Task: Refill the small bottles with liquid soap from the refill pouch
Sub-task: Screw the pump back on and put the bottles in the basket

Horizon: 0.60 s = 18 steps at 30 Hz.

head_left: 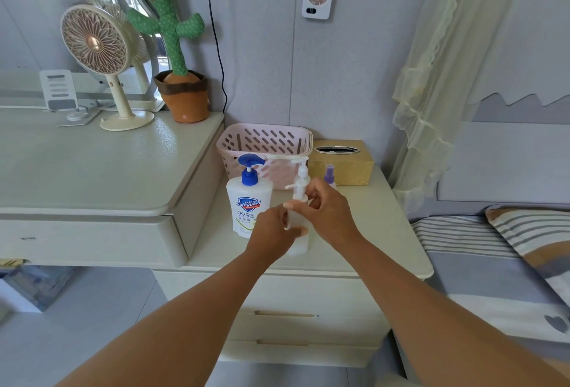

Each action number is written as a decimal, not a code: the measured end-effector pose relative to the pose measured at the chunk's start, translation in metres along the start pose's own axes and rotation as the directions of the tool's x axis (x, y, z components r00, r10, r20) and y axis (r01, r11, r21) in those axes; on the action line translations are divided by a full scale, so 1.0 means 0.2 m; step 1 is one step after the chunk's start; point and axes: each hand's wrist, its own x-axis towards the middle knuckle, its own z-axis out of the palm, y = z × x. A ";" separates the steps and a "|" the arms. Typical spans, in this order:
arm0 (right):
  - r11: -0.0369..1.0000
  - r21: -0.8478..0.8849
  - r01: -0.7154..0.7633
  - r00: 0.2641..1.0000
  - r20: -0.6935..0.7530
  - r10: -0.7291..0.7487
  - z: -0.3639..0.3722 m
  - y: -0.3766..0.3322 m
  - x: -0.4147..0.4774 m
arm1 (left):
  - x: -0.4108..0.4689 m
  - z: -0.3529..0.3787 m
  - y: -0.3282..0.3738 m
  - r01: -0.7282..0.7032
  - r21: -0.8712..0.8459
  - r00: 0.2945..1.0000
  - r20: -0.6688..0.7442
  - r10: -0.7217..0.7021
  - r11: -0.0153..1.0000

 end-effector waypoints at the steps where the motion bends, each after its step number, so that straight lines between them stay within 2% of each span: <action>1: 1.000 -0.006 -0.001 1.000 -0.009 0.001 0.00 0.00 0.00 | 0.00 0.00 0.00 0.008 0.004 1.000 -0.002 -0.008 1.000; 8: 0.999 -0.024 0.035 0.999 0.040 -0.034 -0.01 0.00 -0.01 | 0.00 0.01 0.00 -0.010 -0.011 1.000 0.007 0.010 1.000; 14: 1.000 -0.026 0.012 1.000 -0.007 -0.012 0.01 -0.01 -0.01 | 0.00 0.01 0.00 0.002 0.003 1.000 -0.009 -0.002 1.000; 18: 0.999 -0.034 0.022 0.999 0.030 -0.021 -0.01 -0.01 -0.01 | 0.00 0.01 0.00 -0.002 -0.009 1.000 -0.002 0.002 1.000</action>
